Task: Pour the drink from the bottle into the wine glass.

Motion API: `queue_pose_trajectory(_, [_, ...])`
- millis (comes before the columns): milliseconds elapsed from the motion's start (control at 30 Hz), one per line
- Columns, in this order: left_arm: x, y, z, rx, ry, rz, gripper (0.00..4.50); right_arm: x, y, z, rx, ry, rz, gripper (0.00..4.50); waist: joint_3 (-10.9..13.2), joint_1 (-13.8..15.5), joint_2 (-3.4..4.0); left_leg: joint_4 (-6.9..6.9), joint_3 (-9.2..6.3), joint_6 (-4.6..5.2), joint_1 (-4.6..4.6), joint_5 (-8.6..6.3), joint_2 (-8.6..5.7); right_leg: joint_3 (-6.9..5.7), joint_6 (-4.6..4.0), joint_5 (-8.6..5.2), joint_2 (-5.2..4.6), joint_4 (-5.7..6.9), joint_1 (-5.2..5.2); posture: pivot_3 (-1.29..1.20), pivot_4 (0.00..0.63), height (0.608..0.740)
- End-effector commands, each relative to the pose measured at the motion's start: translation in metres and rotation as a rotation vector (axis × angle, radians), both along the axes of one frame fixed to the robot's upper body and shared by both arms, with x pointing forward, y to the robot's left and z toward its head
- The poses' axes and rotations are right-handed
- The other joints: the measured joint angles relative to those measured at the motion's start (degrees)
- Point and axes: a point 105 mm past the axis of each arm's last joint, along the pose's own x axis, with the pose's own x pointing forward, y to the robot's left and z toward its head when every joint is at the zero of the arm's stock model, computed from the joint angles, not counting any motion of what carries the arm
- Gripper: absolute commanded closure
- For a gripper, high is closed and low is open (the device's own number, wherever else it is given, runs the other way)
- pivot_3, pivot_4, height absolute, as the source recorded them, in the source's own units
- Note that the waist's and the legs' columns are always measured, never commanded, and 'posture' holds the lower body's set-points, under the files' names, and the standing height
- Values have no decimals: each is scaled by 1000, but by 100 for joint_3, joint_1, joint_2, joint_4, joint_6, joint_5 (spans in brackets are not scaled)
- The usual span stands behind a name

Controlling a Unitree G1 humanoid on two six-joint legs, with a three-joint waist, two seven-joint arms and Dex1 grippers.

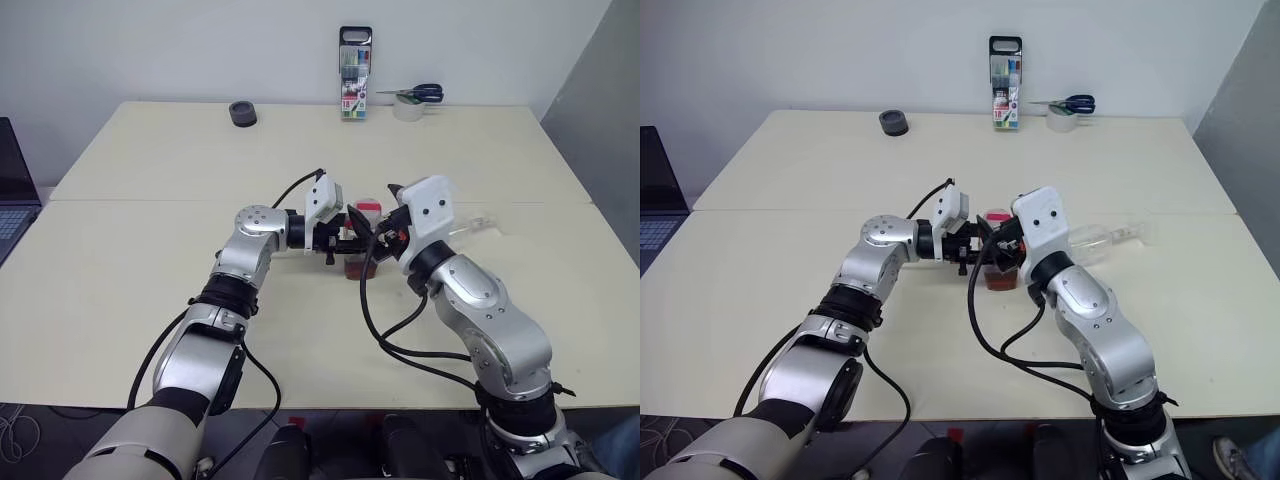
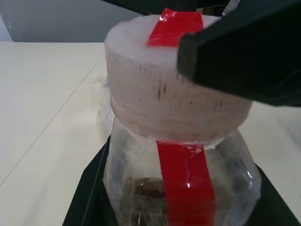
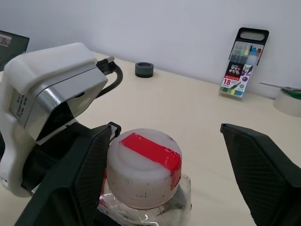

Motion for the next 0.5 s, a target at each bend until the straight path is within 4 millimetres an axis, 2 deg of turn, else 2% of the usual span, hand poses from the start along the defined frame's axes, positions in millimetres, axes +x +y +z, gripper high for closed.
queue_pose_trajectory(33, [-1, -3, 16, -14, -65, -19, 2707, -3, 0, 8, 13, -47, -10, 561, 0, -4, 0, 0, 0, 0, 0, 0, 0, 0, 0, 0, 0, 0, 0, 0, 150, 740])
queue_pose_trajectory(133, [-2, -3, 16, -13, -67, -21, 2707, -1, 1, 5, 4, -39, -20, 1135, 0, -10, 0, 0, 0, 0, 0, 0, 0, 0, 0, 0, 0, 0, -1, 0, 150, 740])
queue_pose_trajectory(300, [-2, -2, 15, -8, -69, -24, 2709, -1, 2, 6, 0, -51, -14, 2682, 0, -13, 0, 0, 0, 0, 0, 0, 0, 0, 0, 0, 0, 1, -1, 0, 150, 740])
queue_pose_trajectory(467, [-3, -1, 14, -3, -69, -28, 2712, -6, 8, 2, -17, -42, 62, 2675, 0, -14, 0, 0, 0, -2, 0, 1, 0, 0, 0, 0, 0, 1, -1, 0, 150, 740])
queue_pose_trajectory(500, [-4, -1, 14, 0, -71, -33, 2712, -9, 10, 1, -28, -38, 132, 2675, 0, -13, 0, 0, 1, -2, 0, 1, 0, 0, 0, 0, 0, 1, -1, 0, 150, 740])
